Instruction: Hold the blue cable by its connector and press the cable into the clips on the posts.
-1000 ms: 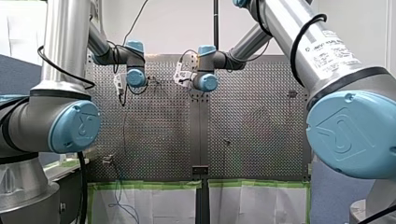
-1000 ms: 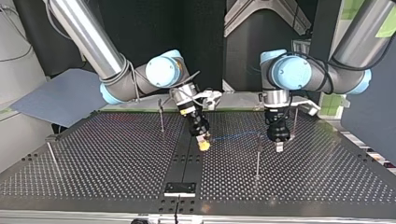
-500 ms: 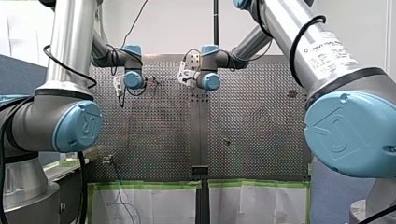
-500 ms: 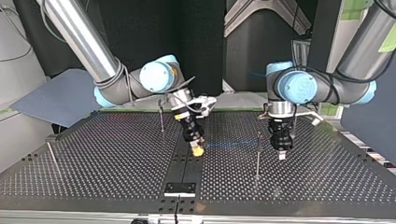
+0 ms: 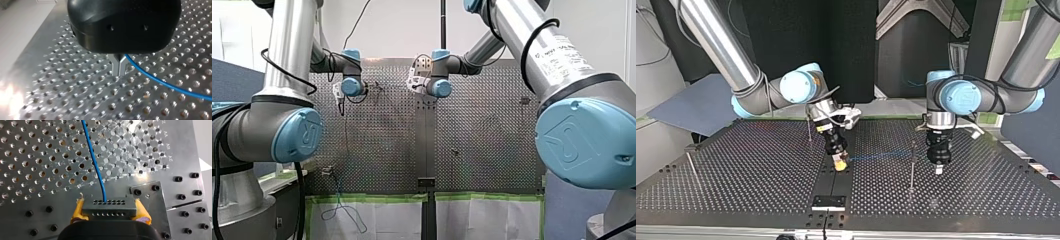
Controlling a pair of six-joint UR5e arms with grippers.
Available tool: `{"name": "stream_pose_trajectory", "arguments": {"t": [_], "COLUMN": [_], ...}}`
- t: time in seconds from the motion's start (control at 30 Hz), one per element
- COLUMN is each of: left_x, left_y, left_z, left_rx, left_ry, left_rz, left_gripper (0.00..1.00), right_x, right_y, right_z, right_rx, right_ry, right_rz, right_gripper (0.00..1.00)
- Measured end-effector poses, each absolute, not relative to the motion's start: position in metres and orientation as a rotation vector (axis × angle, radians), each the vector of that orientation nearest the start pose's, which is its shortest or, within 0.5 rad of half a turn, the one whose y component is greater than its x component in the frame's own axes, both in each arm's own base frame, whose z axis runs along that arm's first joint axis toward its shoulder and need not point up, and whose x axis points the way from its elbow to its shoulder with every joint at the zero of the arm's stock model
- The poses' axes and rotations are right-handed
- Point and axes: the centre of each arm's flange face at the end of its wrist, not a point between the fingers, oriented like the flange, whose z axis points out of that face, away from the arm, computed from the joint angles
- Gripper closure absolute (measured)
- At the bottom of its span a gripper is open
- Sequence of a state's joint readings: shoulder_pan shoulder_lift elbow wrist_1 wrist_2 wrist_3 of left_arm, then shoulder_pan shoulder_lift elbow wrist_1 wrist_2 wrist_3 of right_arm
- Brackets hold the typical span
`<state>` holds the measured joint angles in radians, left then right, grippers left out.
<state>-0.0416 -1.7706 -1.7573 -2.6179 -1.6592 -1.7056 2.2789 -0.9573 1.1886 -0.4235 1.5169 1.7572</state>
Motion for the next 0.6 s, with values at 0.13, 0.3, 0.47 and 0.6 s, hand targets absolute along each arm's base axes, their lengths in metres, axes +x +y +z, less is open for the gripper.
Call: {"name": "stream_pose_trajectory", "arguments": {"t": [0.13,0.3,0.47,0.6], "left_x": [0.563,0.568,0.568,0.568], "left_y": [-0.150,-0.147,-0.145,-0.145], "left_z": [0.333,0.326,0.325,0.325], "left_rx": [-0.136,-0.148,-0.153,-0.152], "left_ry": [1.451,1.459,1.460,1.464], "left_rz": [-0.091,-0.080,-0.073,-0.066], "left_gripper": [0.98,0.98,0.98,0.98], "right_x": [0.587,0.587,0.590,0.591], "right_y": [-0.477,-0.478,-0.481,-0.482], "right_z": [0.340,0.339,0.333,0.334], "right_rx": [-2.097,-2.099,-2.109,-2.107], "right_ry": [1.125,1.120,1.114,1.100], "right_rz": [-2.737,-2.735,-2.724,-2.726], "right_gripper": [1.00,1.00,1.00,1.00]}}
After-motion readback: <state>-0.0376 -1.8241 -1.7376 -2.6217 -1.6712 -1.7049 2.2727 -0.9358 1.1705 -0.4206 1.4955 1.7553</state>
